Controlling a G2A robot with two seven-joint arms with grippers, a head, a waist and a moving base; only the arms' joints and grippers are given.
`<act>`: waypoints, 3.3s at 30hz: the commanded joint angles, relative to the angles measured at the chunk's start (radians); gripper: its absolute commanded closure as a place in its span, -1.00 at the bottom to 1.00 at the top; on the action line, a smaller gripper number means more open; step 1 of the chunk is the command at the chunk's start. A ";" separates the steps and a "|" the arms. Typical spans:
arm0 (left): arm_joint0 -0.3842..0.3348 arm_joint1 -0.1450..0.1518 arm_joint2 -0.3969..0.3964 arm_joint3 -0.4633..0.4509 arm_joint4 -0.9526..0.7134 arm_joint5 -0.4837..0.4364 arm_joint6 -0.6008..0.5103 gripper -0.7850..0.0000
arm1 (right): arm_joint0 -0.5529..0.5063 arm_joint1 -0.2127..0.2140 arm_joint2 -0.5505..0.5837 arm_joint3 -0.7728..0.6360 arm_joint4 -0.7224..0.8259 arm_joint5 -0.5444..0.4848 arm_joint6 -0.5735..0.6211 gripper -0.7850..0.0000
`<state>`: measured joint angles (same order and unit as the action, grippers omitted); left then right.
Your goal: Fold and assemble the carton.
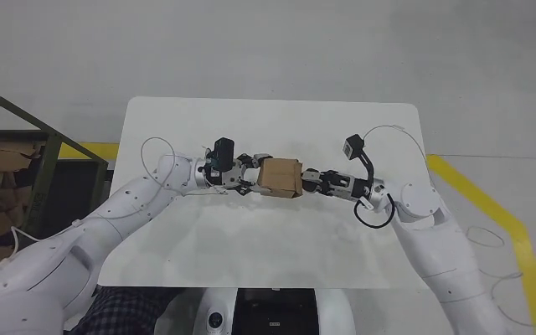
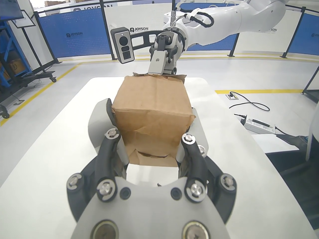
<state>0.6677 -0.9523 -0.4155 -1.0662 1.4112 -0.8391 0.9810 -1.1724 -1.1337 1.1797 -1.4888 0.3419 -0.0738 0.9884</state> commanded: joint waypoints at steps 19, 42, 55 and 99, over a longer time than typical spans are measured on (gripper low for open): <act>-0.005 -0.002 0.004 0.021 -0.011 -0.004 -0.004 0.16 | -0.019 0.008 0.003 -0.018 -0.012 -0.008 0.009 0.50; -0.008 -0.015 0.004 0.035 0.001 0.001 0.001 0.16 | -0.008 0.012 -0.011 -0.015 -0.027 0.019 -0.014 0.70; -0.011 -0.021 0.001 0.044 0.052 0.013 0.013 0.15 | 0.013 0.012 -0.029 -0.022 -0.037 0.052 -0.021 0.84; 0.025 -0.120 0.001 0.274 0.140 0.054 -0.032 -0.78 | -0.019 0.012 -0.038 0.028 0.021 -0.049 -0.019 0.53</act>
<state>0.6940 -1.0681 -0.4169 -0.8025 1.5472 -0.7852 0.9524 -1.1907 -1.1210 1.1426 -1.4642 0.3604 -0.1184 0.9696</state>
